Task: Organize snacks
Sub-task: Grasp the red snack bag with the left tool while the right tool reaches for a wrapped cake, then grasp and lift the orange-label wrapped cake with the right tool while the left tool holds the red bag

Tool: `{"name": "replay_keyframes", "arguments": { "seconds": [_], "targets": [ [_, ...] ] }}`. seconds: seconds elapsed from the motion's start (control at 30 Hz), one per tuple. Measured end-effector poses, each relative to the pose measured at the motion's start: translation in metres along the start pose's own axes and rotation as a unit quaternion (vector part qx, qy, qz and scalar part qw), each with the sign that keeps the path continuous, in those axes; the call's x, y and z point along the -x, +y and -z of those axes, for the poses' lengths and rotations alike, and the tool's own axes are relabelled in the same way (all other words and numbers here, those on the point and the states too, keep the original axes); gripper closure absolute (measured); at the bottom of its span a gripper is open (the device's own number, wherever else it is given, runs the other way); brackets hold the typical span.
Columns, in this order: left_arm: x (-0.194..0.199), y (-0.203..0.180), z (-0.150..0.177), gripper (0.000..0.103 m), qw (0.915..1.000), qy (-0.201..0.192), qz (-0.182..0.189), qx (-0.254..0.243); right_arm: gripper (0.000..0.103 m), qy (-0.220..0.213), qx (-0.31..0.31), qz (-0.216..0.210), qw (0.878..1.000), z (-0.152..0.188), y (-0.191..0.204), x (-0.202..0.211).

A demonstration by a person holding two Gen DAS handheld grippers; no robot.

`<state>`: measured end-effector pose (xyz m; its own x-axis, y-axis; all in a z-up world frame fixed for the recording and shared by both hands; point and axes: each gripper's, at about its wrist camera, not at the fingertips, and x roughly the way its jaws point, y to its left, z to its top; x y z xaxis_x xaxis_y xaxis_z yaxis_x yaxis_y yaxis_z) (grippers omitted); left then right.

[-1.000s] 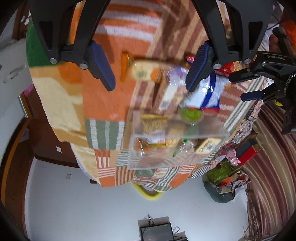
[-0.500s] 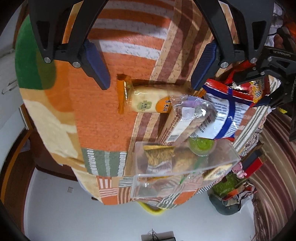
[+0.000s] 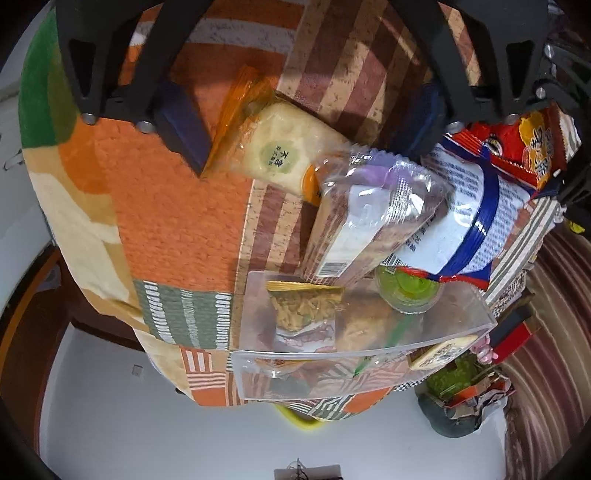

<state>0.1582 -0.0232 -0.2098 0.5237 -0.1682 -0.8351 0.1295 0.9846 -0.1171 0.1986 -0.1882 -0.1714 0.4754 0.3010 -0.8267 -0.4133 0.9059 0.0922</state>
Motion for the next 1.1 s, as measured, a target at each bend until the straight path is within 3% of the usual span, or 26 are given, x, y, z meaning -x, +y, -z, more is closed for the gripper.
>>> {"name": "replay_keyframes", "arguments": {
  "seconds": [0.03,0.13,0.17,0.23,0.27,0.3,0.57,0.63,0.7,0.77,0.87,1.1],
  "targets": [
    [0.000,0.001,0.000,0.011,1.0000,-0.003,-0.008,-0.001,0.021,-0.002,0.003,0.001,1.000,0.001,0.000,0.001],
    [0.003,0.006,-0.002,0.025,0.9998,-0.010,-0.013,0.010,0.041,-0.005,0.009,0.007,1.000,0.003,-0.001,0.004],
    [0.005,0.008,-0.003,0.030,0.9997,-0.012,-0.016,0.014,0.057,-0.005,0.008,0.004,1.000,0.002,-0.001,0.004],
    [0.007,0.013,-0.004,0.038,0.9994,-0.016,-0.018,0.024,0.073,-0.004,-0.001,-0.005,1.000,0.001,-0.004,0.007],
    [0.008,0.015,-0.005,0.039,0.9993,-0.017,-0.018,0.027,0.089,-0.004,-0.005,-0.010,1.000,0.001,-0.007,0.008],
    [0.009,0.016,-0.005,0.040,0.9992,-0.018,-0.020,0.029,0.094,-0.003,-0.008,-0.014,1.000,0.001,-0.008,0.008],
    [0.033,0.030,-0.005,0.040,0.9969,-0.049,-0.042,0.046,0.094,0.008,0.004,-0.036,0.999,0.010,-0.011,0.025],
    [0.042,0.034,-0.006,0.040,0.9957,-0.061,-0.046,0.052,0.086,0.009,0.006,-0.032,0.999,0.010,-0.011,0.029],
    [0.049,0.037,-0.007,0.040,0.9948,-0.069,-0.046,0.058,0.049,0.002,-0.007,-0.030,1.000,0.007,-0.014,0.032],
    [0.058,0.040,-0.008,0.040,0.9935,-0.081,-0.050,0.062,0.031,-0.013,-0.020,-0.032,0.999,0.003,-0.017,0.034],
    [0.067,0.042,-0.009,0.040,0.9921,-0.093,-0.055,0.063,0.022,-0.007,-0.025,-0.029,0.999,-0.008,-0.015,0.025],
    [0.074,0.052,-0.010,0.040,0.9903,-0.103,-0.054,0.077,0.021,0.024,-0.021,-0.024,0.999,-0.031,-0.004,-0.013]
  ]
}}
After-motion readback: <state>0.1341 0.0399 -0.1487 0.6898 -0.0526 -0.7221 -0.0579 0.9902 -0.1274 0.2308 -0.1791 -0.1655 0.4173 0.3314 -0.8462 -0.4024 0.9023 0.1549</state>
